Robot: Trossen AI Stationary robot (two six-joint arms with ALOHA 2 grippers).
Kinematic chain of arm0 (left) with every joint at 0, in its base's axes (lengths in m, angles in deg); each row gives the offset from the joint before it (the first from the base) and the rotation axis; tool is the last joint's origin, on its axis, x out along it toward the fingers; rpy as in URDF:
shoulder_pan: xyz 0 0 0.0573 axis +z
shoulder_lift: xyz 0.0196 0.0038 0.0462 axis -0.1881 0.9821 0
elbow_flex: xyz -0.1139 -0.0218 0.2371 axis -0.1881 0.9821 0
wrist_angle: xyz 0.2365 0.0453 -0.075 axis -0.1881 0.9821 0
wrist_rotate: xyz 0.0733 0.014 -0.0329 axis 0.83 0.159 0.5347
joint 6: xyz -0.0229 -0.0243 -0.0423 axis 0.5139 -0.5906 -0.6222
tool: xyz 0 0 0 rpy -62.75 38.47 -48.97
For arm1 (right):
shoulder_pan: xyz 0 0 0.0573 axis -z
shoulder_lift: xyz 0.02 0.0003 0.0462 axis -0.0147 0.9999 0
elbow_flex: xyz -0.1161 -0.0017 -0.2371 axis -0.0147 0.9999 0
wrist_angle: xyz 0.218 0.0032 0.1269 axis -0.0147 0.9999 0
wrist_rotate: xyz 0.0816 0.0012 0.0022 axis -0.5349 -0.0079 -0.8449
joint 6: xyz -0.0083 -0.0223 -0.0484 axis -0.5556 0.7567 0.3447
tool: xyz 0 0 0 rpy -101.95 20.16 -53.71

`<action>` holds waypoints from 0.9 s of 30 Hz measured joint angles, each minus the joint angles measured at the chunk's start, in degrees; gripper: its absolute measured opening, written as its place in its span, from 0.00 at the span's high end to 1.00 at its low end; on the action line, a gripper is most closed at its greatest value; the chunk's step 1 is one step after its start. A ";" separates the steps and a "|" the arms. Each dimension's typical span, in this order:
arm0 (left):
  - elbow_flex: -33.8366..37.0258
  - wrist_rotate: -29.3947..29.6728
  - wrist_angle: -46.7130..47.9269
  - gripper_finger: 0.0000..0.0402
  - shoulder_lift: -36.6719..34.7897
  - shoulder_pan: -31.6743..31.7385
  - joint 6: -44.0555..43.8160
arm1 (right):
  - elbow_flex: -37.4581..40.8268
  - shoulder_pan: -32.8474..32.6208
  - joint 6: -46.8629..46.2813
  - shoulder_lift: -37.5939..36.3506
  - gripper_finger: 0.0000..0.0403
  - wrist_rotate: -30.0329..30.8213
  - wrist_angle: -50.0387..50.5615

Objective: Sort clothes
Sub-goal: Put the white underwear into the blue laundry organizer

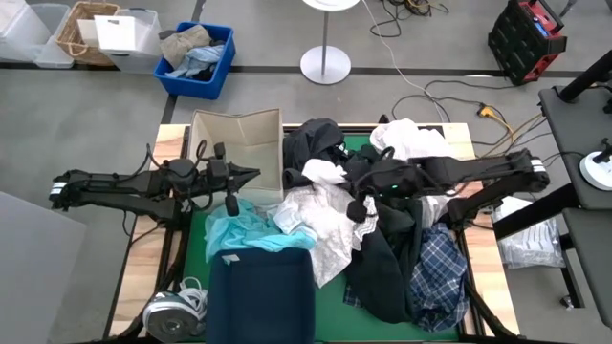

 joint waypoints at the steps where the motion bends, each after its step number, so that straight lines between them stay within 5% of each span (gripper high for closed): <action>1: 0.00 0.00 -0.16 1.00 0.00 -0.02 0.00 | 0.00 -0.21 0.80 -0.58 0.95 -1.37 -1.80; 11: 0.00 0.00 -1.84 1.00 -0.19 -0.01 -1.52 | 0.00 -3.82 3.37 1.09 0.96 -16.68 -19.16; 27: -0.04 0.05 -3.22 1.00 -0.76 -7.86 -5.44 | -3.82 -11.18 4.05 18.60 0.96 -22.02 -38.77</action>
